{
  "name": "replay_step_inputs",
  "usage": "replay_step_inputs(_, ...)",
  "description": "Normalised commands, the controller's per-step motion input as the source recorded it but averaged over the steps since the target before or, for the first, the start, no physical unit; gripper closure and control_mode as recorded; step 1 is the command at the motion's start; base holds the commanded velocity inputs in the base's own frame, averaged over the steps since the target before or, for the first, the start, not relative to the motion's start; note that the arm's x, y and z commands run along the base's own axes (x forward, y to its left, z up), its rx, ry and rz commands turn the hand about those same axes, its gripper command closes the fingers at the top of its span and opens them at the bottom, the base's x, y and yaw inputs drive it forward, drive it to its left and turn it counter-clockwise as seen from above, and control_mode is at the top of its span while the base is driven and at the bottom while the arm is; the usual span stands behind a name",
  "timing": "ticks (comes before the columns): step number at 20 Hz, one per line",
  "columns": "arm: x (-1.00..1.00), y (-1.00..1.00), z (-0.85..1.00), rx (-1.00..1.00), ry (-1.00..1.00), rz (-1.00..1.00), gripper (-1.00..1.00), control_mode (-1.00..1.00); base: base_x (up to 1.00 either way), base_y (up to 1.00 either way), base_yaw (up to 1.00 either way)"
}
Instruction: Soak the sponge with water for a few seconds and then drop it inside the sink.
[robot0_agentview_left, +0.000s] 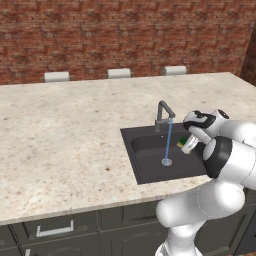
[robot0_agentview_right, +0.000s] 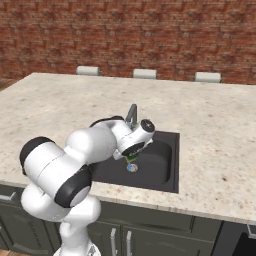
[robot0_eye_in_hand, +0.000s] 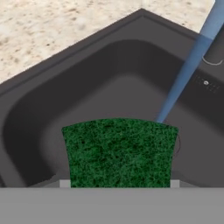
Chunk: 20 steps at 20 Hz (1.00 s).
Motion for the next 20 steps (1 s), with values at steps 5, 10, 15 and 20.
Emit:
replay_step_inputs(5, 0.10, 0.00, -0.22, 0.04, -0.05, 0.00, 1.00, -1.00, 0.00, 0.00, 0.00)
replay_step_inputs(10, 0.05, 0.00, -0.08, 0.05, -0.06, 0.02, 1.00, -1.00, 0.00, 0.00, 0.00)
replay_step_inputs(15, 0.11, 0.01, 0.00, 0.04, -0.02, 0.05, 1.00, -1.00, 0.00, 0.00, 0.00)
replay_step_inputs(20, 0.18, 0.06, -0.02, 0.00, 0.00, 0.04, 1.00, -1.00, 0.00, 0.00, 0.00)
